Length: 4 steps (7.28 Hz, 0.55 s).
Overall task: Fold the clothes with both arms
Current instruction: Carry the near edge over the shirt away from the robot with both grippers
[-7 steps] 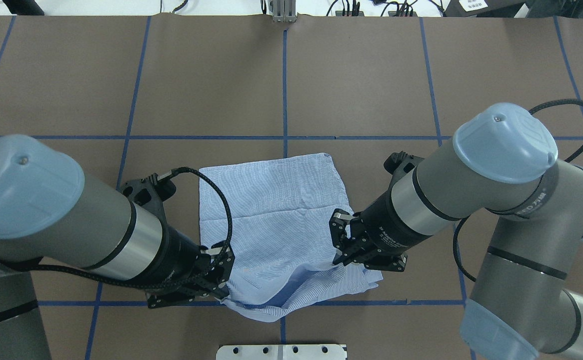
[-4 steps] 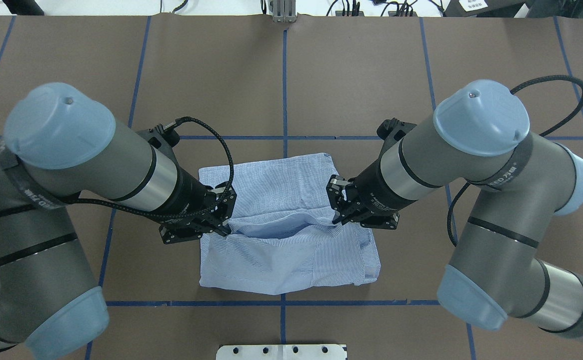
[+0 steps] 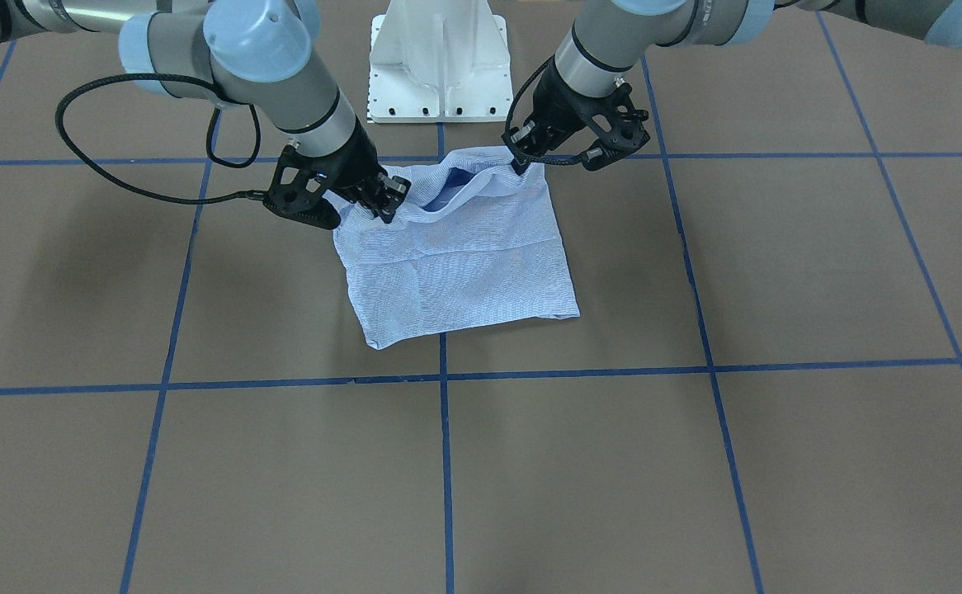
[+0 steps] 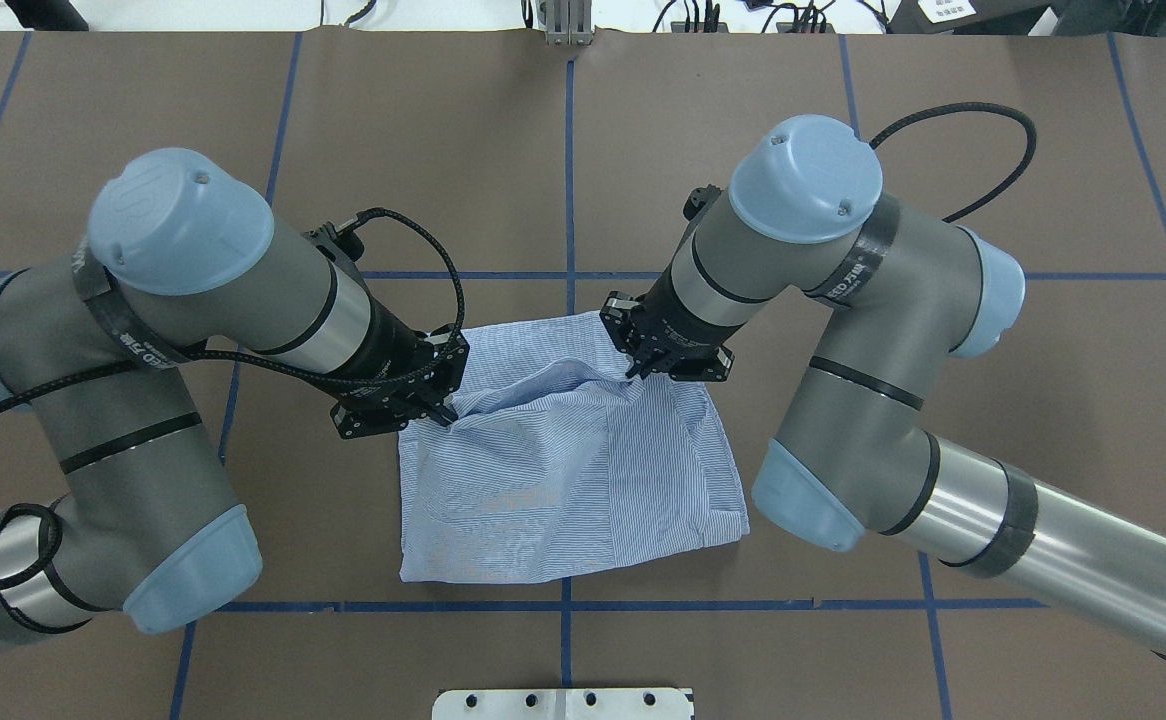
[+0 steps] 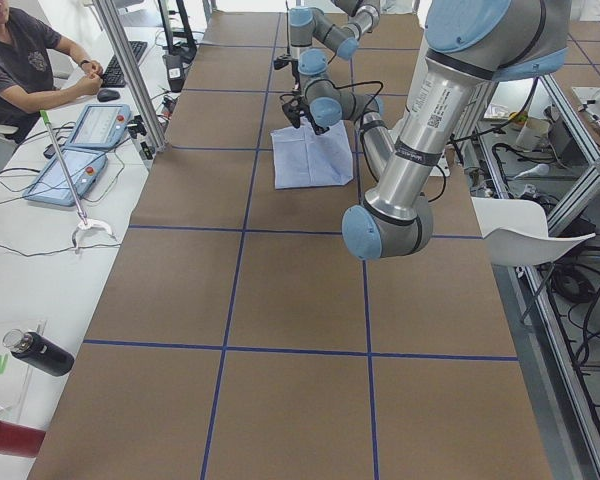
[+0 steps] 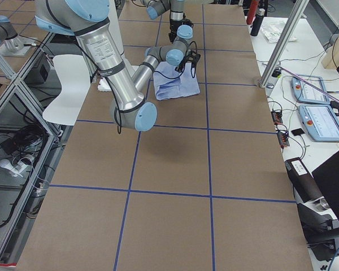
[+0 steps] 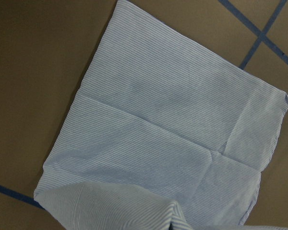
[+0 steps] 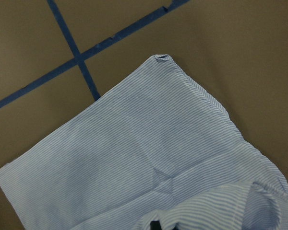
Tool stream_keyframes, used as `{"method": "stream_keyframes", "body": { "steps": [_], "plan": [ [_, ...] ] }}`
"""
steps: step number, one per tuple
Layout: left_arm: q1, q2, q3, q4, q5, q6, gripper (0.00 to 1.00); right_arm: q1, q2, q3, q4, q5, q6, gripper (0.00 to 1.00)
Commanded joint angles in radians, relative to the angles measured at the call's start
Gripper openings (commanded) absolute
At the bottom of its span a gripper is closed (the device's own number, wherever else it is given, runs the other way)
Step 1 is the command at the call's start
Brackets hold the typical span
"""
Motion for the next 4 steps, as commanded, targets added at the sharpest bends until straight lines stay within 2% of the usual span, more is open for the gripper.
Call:
{"method": "stream_keyframes", "body": {
  "steps": [1,4],
  "plan": [
    [-0.011,-0.001,0.056,-0.006,0.002,-0.010,0.00,0.013,0.026,-0.117,0.106,-0.013,0.000,0.00],
    [-0.035,-0.001,0.153,-0.078,0.003,-0.024,0.00,0.030,0.033,-0.125,0.109,-0.015,-0.001,0.00]
  ]
}}
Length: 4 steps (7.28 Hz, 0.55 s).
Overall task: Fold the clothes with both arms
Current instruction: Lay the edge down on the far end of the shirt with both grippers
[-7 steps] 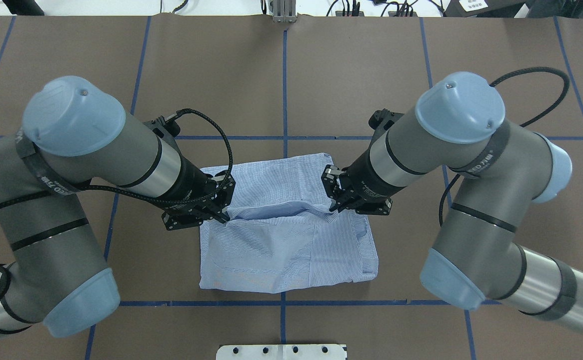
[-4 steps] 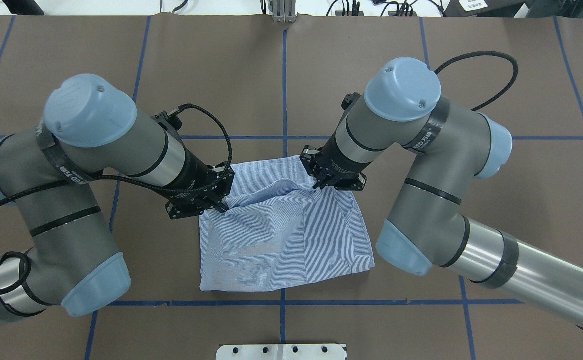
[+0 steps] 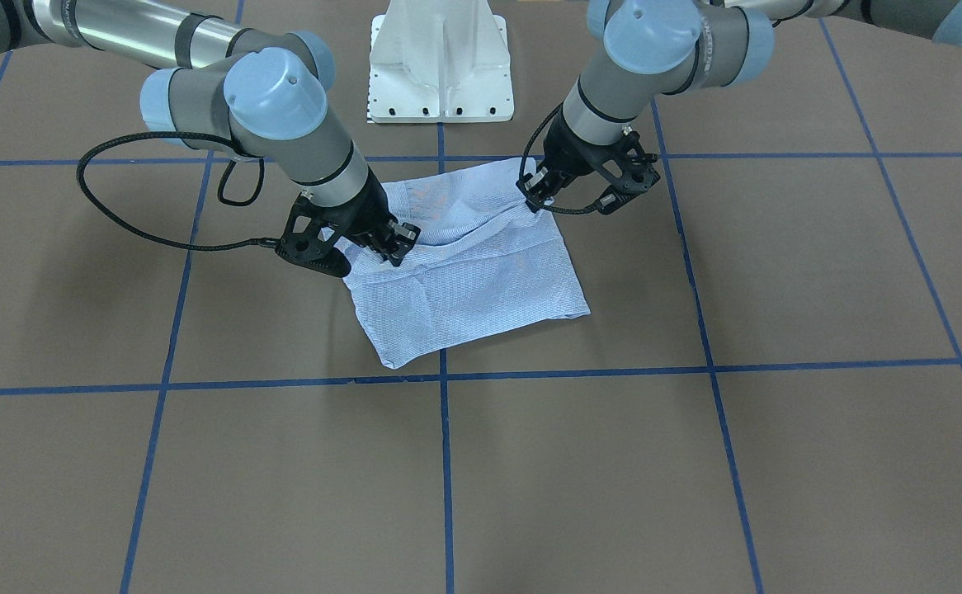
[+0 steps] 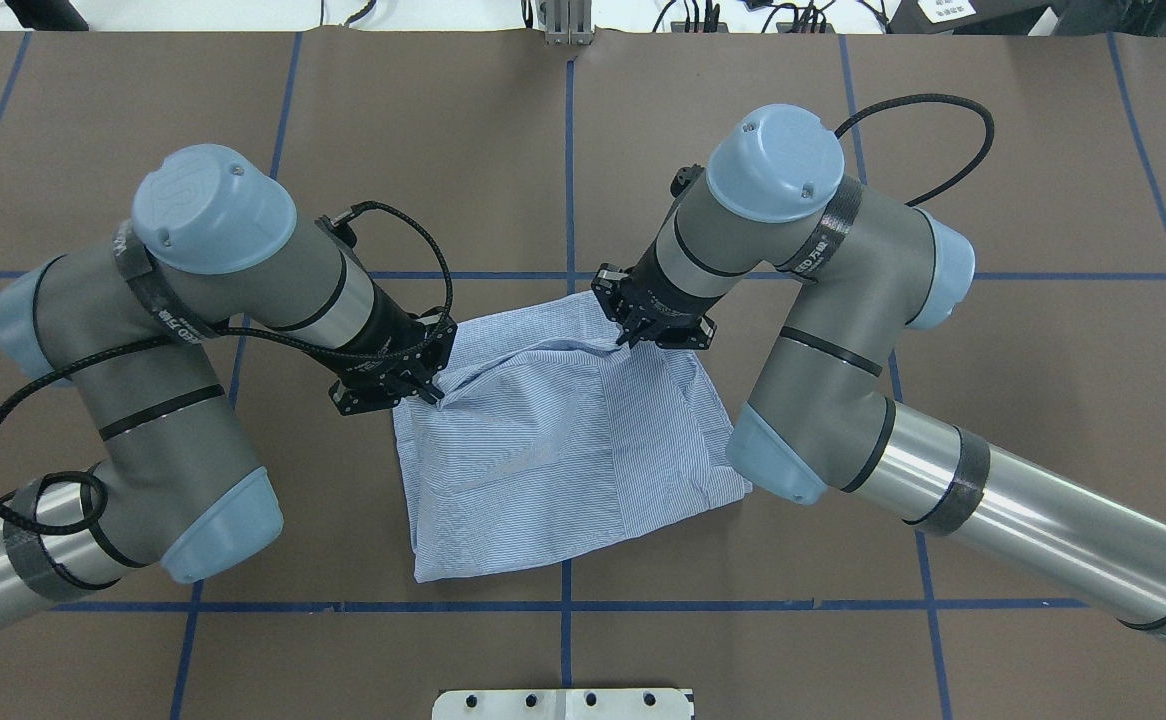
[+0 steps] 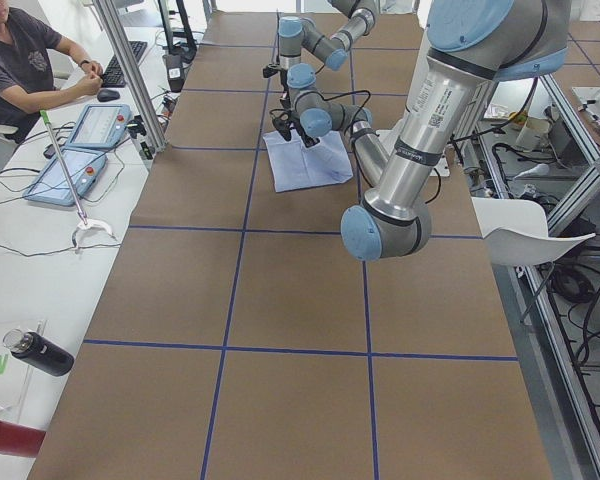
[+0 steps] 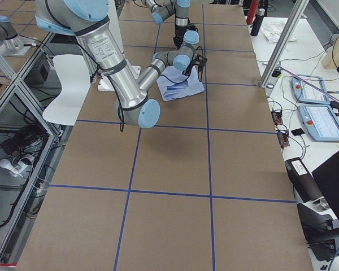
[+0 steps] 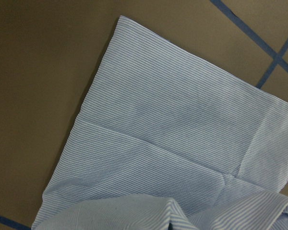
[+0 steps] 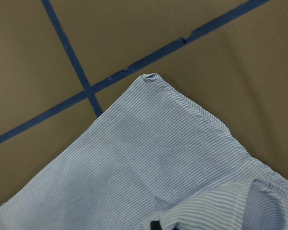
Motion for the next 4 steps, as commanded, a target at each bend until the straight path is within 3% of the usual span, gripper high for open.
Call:
{"method": "stream_keyframes", "body": {
  "steps": [1,4],
  "plan": [
    [-0.007,0.000,0.043,-0.026,0.001,-0.008,0.00,0.006,0.022,-0.025,0.004,-0.004,-0.001,0.00],
    [-0.009,0.001,0.066,-0.026,0.003,-0.005,0.00,0.016,0.091,-0.102,0.005,-0.029,-0.007,0.00]
  ]
}}
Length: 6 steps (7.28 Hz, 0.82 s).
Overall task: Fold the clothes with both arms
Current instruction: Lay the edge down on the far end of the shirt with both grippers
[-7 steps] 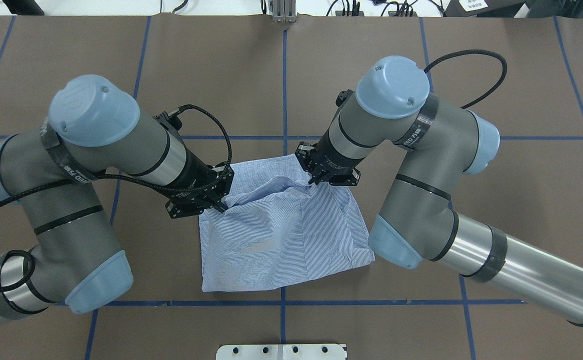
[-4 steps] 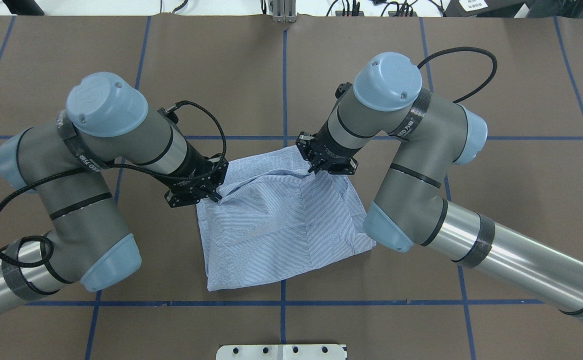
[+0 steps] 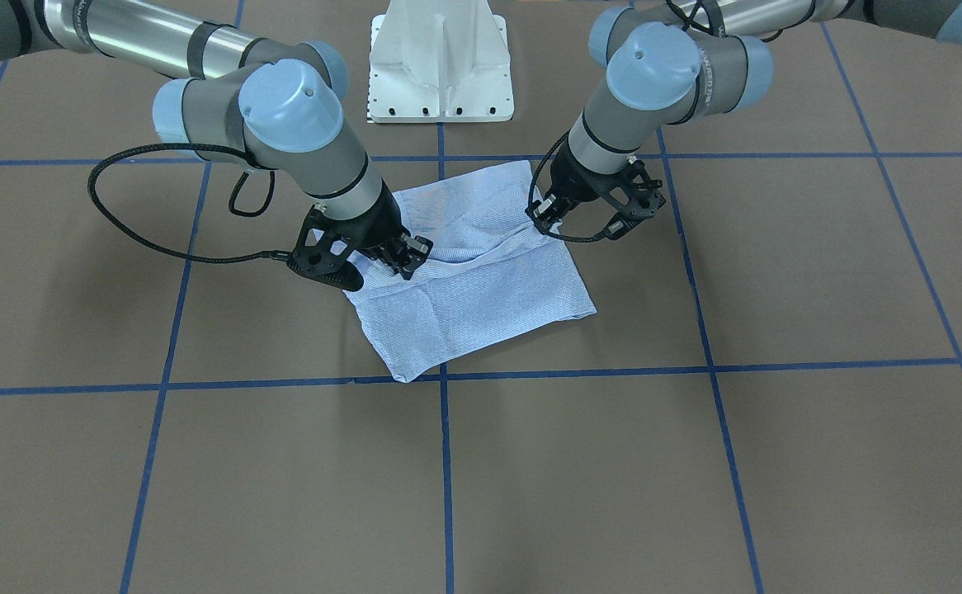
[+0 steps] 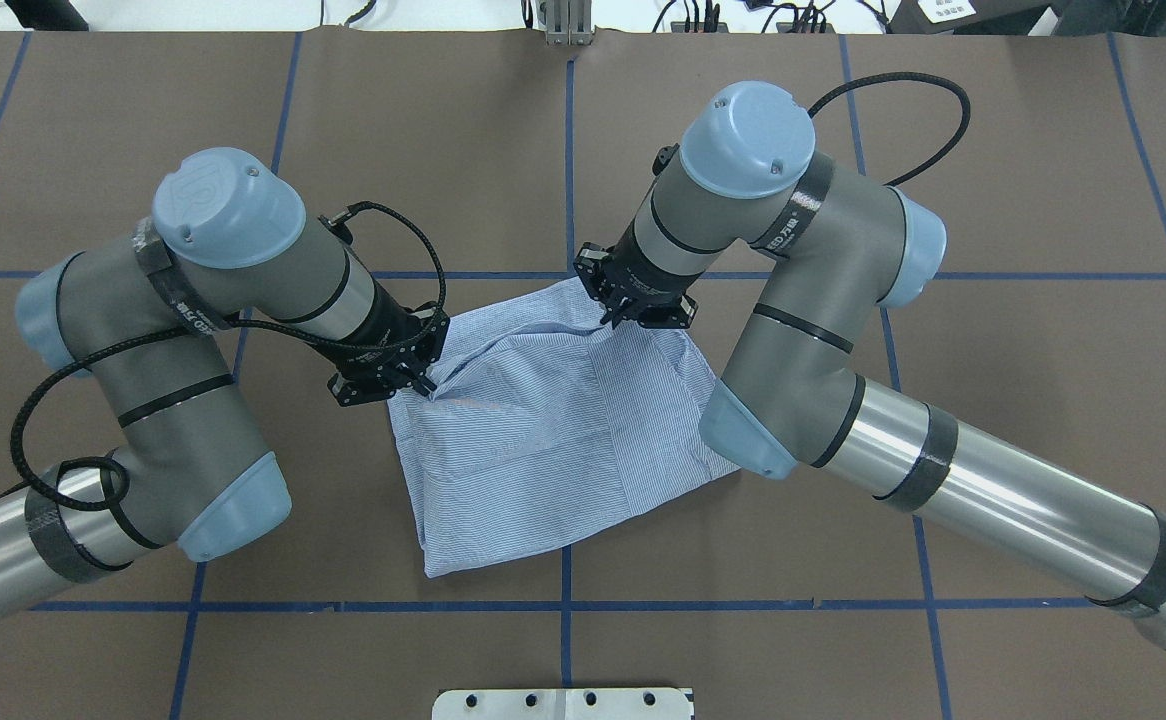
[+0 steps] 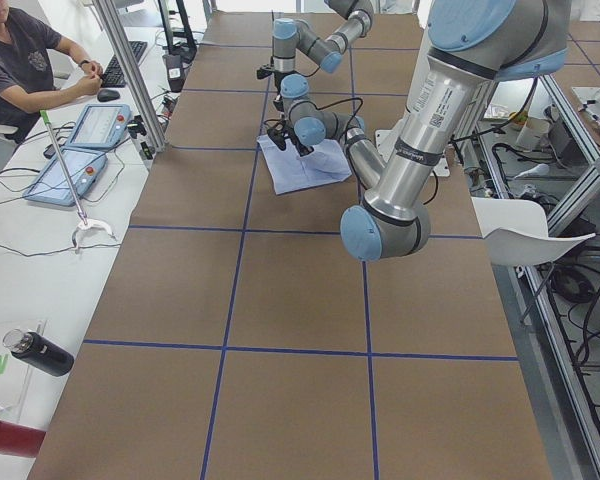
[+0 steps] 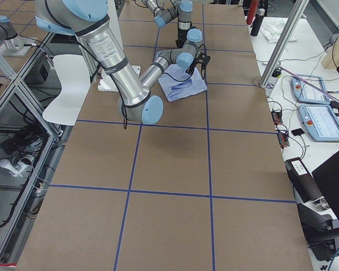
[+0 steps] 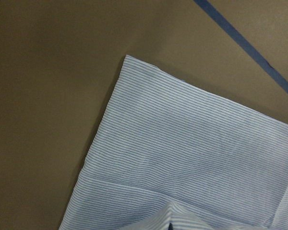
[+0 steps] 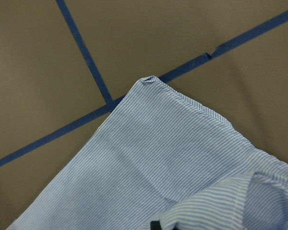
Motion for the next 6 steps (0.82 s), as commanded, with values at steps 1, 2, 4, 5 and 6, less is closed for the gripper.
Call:
{"method": "stream_keyframes", "body": {
  "steps": [1,2,4,5,6],
  "plan": [
    [-0.005,0.004,0.007,0.000,0.001,0.002,0.00,0.002,0.051,-0.070,0.001,-0.029,-0.005,0.00],
    [-0.011,0.006,0.007,0.001,0.001,0.002,0.00,0.002,0.068,-0.104,0.007,-0.030,-0.005,0.00],
    [-0.024,0.009,0.007,0.003,0.002,0.004,0.17,0.004,0.072,-0.158,0.088,-0.034,0.001,0.85],
    [-0.030,0.009,0.005,0.004,0.002,0.011,0.72,0.007,0.075,-0.163,0.090,-0.037,0.003,0.99],
    [-0.036,0.009,0.003,0.004,0.004,0.011,0.90,0.016,0.078,-0.161,0.090,-0.036,0.006,0.99]
  ]
}}
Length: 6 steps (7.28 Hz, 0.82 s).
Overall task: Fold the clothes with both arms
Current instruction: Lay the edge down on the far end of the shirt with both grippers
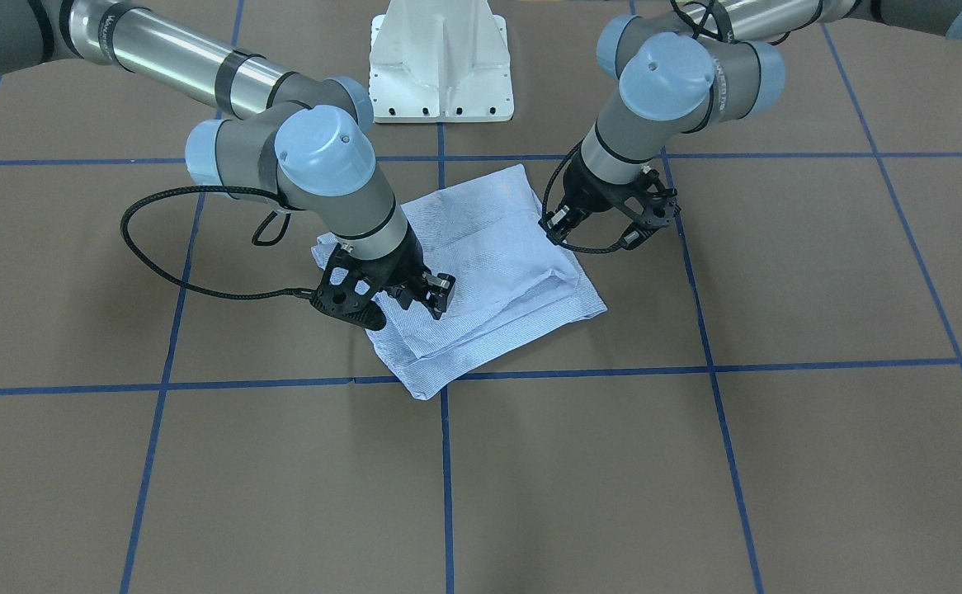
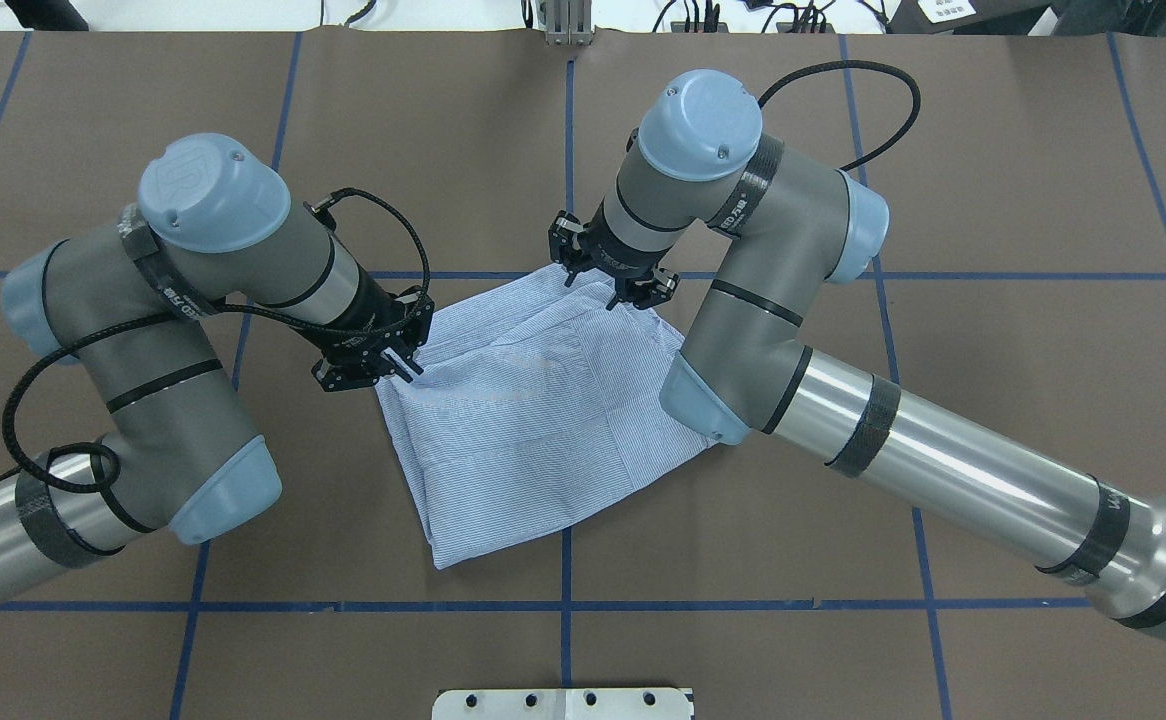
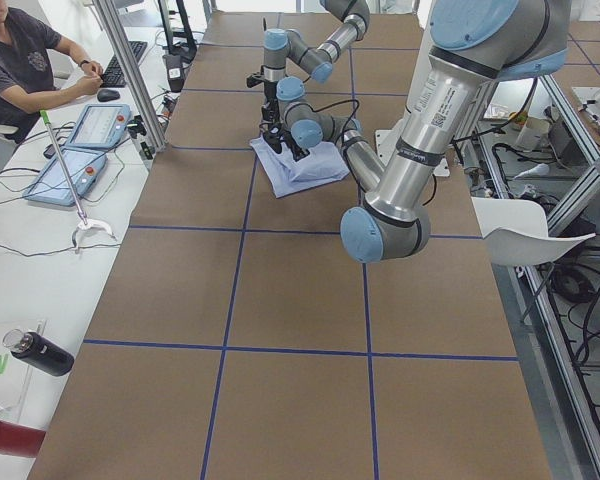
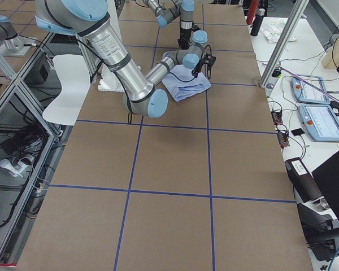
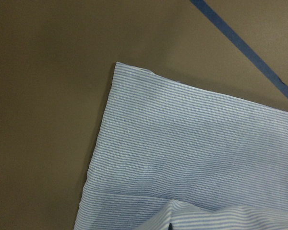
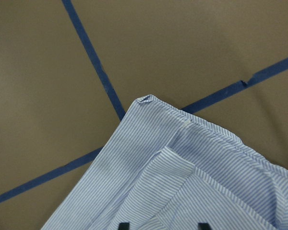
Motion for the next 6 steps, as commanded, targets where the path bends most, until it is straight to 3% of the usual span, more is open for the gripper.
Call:
{"method": "stream_keyframes", "body": {
  "steps": [1,5,6],
  "plan": [
    [-0.023,0.002,-0.008,0.004,0.001,0.004,0.99,0.010,0.005,-0.005,0.008,0.001,0.003,0.99],
    [-0.064,0.016,-0.028,0.008,0.000,0.012,0.99,0.008,-0.014,0.028,0.022,-0.002,-0.006,0.99],
    [-0.072,0.016,-0.028,0.008,0.000,0.012,0.99,0.008,-0.060,0.054,0.016,-0.005,-0.004,0.99]
  ]
}}
